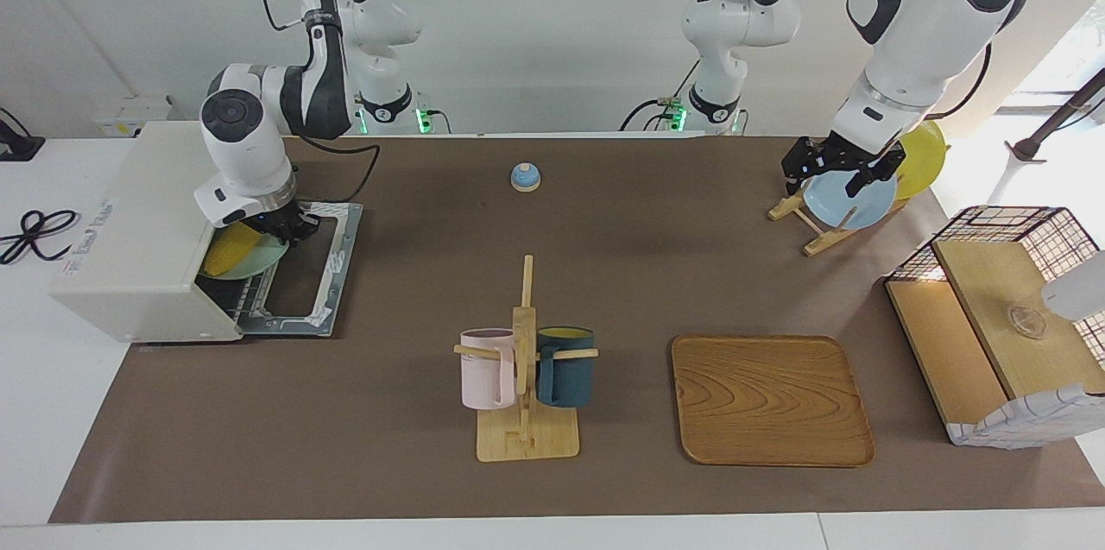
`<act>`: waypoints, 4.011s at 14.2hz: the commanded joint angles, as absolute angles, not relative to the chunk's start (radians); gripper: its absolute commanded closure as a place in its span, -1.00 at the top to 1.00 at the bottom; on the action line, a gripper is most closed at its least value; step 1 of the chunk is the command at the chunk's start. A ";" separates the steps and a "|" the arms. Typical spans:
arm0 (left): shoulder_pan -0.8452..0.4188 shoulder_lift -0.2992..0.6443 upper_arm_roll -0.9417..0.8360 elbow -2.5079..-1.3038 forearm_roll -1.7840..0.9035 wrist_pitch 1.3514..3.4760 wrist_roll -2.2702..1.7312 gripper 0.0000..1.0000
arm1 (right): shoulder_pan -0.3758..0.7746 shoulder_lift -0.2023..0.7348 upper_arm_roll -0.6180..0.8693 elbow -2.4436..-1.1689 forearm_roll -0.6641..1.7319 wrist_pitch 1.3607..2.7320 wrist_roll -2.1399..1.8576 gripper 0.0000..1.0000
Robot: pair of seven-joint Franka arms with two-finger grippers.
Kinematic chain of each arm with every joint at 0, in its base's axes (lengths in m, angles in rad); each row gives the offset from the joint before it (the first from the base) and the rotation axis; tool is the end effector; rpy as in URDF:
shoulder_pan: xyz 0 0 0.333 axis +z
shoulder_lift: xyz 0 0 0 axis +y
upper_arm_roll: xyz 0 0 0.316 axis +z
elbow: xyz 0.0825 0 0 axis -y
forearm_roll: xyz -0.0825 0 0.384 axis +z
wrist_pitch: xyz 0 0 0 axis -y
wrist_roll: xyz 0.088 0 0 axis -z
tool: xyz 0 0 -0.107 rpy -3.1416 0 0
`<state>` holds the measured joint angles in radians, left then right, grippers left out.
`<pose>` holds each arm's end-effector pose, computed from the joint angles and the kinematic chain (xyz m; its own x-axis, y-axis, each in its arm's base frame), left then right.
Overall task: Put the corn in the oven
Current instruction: 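Push the plate into the open oven with the right gripper, then release the plate and pull the right gripper out of the oven, then swing the oven door shut with the right gripper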
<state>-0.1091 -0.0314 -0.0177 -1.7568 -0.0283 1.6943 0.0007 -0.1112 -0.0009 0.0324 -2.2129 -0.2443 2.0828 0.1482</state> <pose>0.5445 -0.0723 0.5642 0.9918 -0.1236 -0.0311 -0.1228 -0.9921 0.0274 0.5111 -0.0525 0.3692 0.9884 -0.1042 -0.1103 -0.0790 -0.9740 0.2125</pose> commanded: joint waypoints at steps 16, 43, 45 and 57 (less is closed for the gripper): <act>-0.098 -0.035 -0.023 -1.750 -0.011 1.689 0.009 1.00 | 0.072 0.008 0.051 -2.163 -0.141 2.093 0.253 -1.00; -0.098 -0.035 -0.023 -1.750 -0.011 1.689 0.009 1.00 | -0.040 0.080 0.040 -2.091 -0.459 2.056 0.073 -1.00; -0.098 -0.035 -0.023 -1.750 -0.011 1.689 0.009 1.00 | -0.081 0.054 0.040 -2.069 -0.448 2.019 -0.010 -1.00; -0.098 -0.035 -0.023 -1.750 -0.011 1.689 0.009 1.00 | -0.160 -0.023 0.037 -1.958 -0.226 1.852 -0.172 -1.00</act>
